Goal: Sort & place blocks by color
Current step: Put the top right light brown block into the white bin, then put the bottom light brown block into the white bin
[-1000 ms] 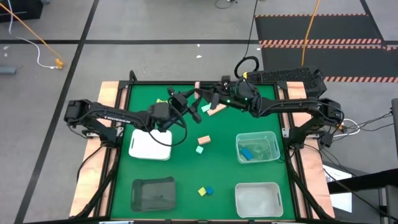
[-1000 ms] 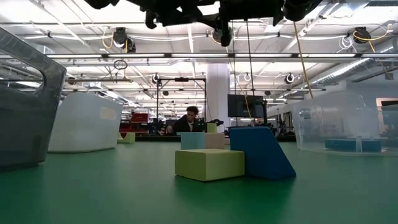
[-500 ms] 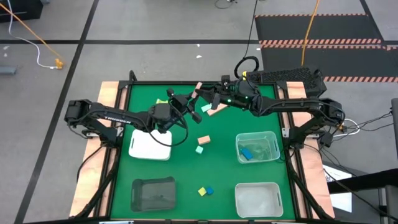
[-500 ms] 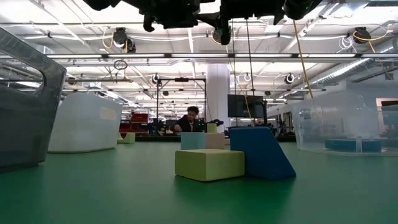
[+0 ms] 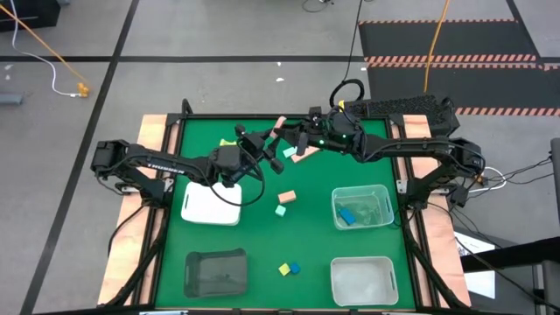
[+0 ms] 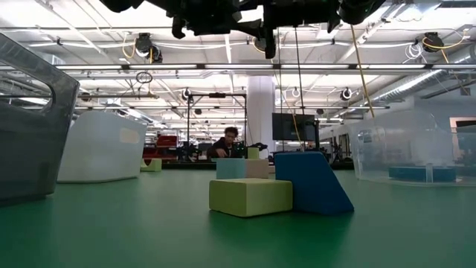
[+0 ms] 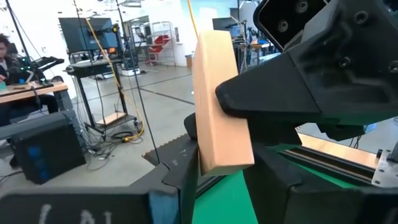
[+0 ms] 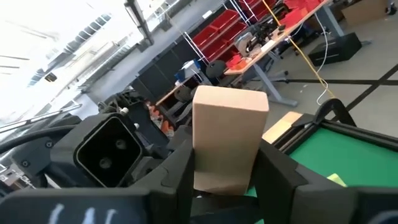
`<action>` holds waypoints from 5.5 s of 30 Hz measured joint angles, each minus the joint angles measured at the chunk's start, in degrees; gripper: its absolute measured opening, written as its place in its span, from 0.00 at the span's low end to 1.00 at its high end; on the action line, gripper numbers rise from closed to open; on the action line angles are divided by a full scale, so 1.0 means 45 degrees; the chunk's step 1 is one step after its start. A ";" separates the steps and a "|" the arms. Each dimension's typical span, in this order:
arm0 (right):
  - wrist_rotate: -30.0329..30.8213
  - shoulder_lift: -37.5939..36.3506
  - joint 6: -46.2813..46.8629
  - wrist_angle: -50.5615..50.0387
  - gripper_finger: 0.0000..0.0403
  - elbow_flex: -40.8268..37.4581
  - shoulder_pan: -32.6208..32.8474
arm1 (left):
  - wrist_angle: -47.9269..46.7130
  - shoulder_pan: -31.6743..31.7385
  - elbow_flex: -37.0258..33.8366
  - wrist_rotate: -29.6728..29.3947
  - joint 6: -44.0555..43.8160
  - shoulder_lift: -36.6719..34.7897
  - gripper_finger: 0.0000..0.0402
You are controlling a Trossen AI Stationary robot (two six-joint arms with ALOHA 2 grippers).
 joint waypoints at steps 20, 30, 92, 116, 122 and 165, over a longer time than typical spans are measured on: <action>-0.0157 -0.0031 -0.1692 -0.0861 0.48 -0.0024 -0.0063 | -0.1058 -0.0005 0.0024 -0.0059 -0.0651 -0.0044 0.15; 0.0051 -0.1804 -0.3624 -0.5569 0.77 -0.0092 -0.0904 | -0.1520 -0.0102 0.0106 -0.0423 -0.1412 -0.0281 0.15; -0.0317 0.4377 -1.1239 -0.7663 0.69 -0.0029 0.2773 | -1.8594 -0.3725 -0.0863 0.7527 -1.9710 -0.3915 0.40; 0.2469 0.3254 -1.0394 -0.7850 0.28 -0.0044 0.2719 | -1.6198 -0.3835 0.0359 0.4993 -1.7685 -0.3915 0.39; 0.2522 0.1237 -1.0956 -0.7046 0.28 -0.0044 0.2671 | -1.4656 -0.3673 0.0355 0.3897 -1.7455 -0.3910 0.39; 0.3510 -0.0622 -1.1952 -0.7146 0.28 -0.0034 0.3711 | -0.6884 -0.0913 0.0350 0.4872 -1.6994 -0.0374 0.34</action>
